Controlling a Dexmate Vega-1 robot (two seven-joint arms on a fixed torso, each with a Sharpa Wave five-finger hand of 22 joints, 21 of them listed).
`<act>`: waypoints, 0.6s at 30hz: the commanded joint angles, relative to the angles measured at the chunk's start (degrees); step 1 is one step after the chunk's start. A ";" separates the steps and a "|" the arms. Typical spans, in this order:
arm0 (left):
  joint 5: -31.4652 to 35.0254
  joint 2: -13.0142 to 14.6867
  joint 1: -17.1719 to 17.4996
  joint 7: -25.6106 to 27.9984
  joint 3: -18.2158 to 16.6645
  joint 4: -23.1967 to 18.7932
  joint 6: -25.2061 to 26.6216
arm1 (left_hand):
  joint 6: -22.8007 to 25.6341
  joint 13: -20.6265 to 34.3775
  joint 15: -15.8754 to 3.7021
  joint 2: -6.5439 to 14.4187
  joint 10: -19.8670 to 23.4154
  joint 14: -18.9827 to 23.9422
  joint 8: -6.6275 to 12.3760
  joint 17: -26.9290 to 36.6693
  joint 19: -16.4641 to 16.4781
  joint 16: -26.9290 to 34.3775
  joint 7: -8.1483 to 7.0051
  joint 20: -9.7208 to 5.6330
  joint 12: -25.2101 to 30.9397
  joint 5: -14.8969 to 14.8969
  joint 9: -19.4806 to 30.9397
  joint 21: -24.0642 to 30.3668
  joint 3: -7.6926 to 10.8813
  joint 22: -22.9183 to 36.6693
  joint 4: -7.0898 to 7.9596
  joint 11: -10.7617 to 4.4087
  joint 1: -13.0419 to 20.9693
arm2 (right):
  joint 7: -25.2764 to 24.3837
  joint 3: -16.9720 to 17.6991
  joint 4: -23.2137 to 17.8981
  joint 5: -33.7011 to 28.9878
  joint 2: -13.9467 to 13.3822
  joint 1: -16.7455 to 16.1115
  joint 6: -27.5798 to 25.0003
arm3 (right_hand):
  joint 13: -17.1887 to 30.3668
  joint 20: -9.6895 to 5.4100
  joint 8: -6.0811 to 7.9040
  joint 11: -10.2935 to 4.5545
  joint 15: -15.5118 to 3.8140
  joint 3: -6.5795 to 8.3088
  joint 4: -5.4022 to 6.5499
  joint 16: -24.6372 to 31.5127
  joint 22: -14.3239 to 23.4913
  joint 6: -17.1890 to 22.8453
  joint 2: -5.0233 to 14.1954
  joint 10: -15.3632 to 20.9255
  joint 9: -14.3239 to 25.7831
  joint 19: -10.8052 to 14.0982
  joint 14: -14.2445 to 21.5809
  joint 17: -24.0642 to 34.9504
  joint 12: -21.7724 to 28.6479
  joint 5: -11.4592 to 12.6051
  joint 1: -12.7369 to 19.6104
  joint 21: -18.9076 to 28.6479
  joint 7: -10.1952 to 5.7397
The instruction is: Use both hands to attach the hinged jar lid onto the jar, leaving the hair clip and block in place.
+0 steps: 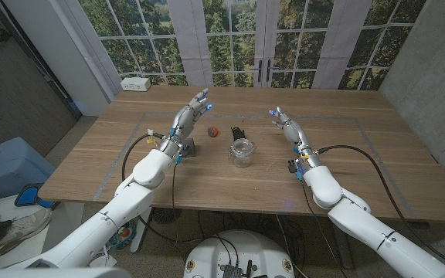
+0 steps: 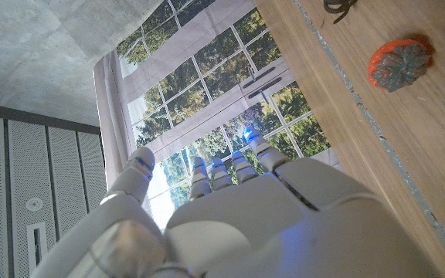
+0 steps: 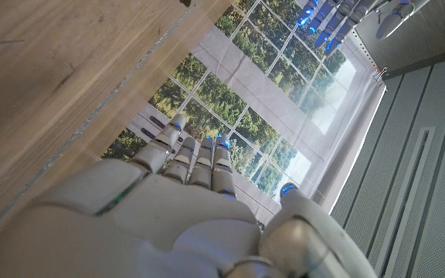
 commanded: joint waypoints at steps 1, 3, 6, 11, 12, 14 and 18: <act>-4.45 -2.62 -0.62 -0.64 -0.85 1.07 0.60 | 1.02 0.21 -4.25 5.62 0.75 0.59 0.16 0.41 0.83 0.64 0.03 -0.60 0.26 0.49 0.17 0.19 0.91 0.24 1.72 0.13 0.78 | 6.13 3.15 4.36 11.26 1.92 0.23 9.08 | 0.04 -0.29 0.21 0.05 -1.45 0.93 -0.13 -0.12 0.03 0.41 1.24 0.66 0.12 0.60 0.76 -0.10 0.10 0.47 1.03 0.26 -0.16; -4.67 -2.98 -0.48 -0.26 -0.97 1.09 0.51 | 1.15 0.22 -4.29 5.83 0.87 0.66 0.09 0.48 0.92 0.67 0.07 -0.70 0.25 0.57 0.18 0.21 1.35 0.28 2.47 0.12 0.87 | 6.81 3.52 5.26 12.46 2.37 0.45 9.97 | 0.04 -0.34 0.17 0.02 -1.50 1.06 -0.16 -0.15 0.03 0.42 1.36 0.81 0.12 0.64 0.79 -0.12 0.13 0.47 1.09 0.25 -0.11; -5.41 -3.67 -0.10 0.20 -1.20 1.04 0.18 | 1.20 0.23 -4.18 5.99 0.93 0.72 -0.02 0.53 1.02 0.69 0.30 -0.65 0.21 0.65 0.20 0.23 1.98 0.31 3.35 -0.04 1.08 | 7.97 4.02 6.67 14.27 3.01 0.75 11.42 | 0.03 -0.47 0.12 -0.01 -1.44 1.27 -0.22 -0.20 0.03 0.46 1.54 0.84 0.12 0.75 0.82 -0.16 0.09 0.47 1.20 0.24 -0.14; -6.84 -4.62 0.69 0.62 -1.59 0.88 -0.35 | 2.57 0.21 -4.61 5.97 1.86 1.32 0.04 0.28 1.18 0.59 0.12 -0.52 0.31 0.93 0.18 0.13 5.15 0.27 4.51 -0.41 3.41 | 10.76 4.90 9.18 18.17 4.00 1.20 14.21 | 0.02 -0.69 0.04 -0.09 -1.60 1.59 -0.26 -0.23 0.03 0.52 1.78 0.88 0.12 0.94 0.96 -0.18 0.02 0.44 1.30 0.23 -0.09; -6.76 -4.82 0.89 0.98 -1.70 0.85 -0.58 | 2.83 0.20 -4.87 5.91 2.12 1.35 0.02 0.23 1.19 0.52 0.00 -0.76 0.32 1.02 0.17 0.08 5.84 0.25 4.57 -0.69 4.04 | 11.48 5.09 9.95 19.22 4.40 1.32 15.12 | 0.02 -0.74 0.02 0.03 -1.57 1.68 -0.25 -0.23 0.03 0.53 1.86 0.94 0.12 1.00 1.01 -0.18 0.02 0.44 1.31 0.23 -0.07; -6.61 -5.16 1.43 1.94 -1.96 0.53 -0.75 | 3.16 0.20 -5.11 5.88 2.24 1.35 0.06 0.21 1.26 0.48 -0.20 -0.98 0.32 1.05 0.17 0.08 6.22 0.24 4.60 -0.89 4.42 | 12.76 5.49 11.38 21.07 5.10 1.53 16.75 | 0.02 -0.91 -0.02 0.06 -1.71 1.90 -0.22 -0.24 0.03 0.60 2.10 1.06 0.12 1.12 1.08 -0.17 0.02 0.43 1.33 0.22 -0.06; -7.60 -5.75 2.63 3.04 -2.51 -0.11 -0.74 | 3.05 0.20 -5.25 5.81 2.16 1.41 -0.13 0.21 1.27 0.46 -0.13 -1.56 0.19 0.99 0.18 0.03 6.77 0.23 4.76 -0.92 4.99 | 16.64 6.08 14.65 26.13 6.70 2.26 19.62 | 0.02 -1.15 -0.04 0.10 -1.82 2.24 -0.18 -0.24 0.03 0.76 2.43 1.29 0.12 1.33 1.20 -0.15 0.04 0.43 1.39 0.23 0.02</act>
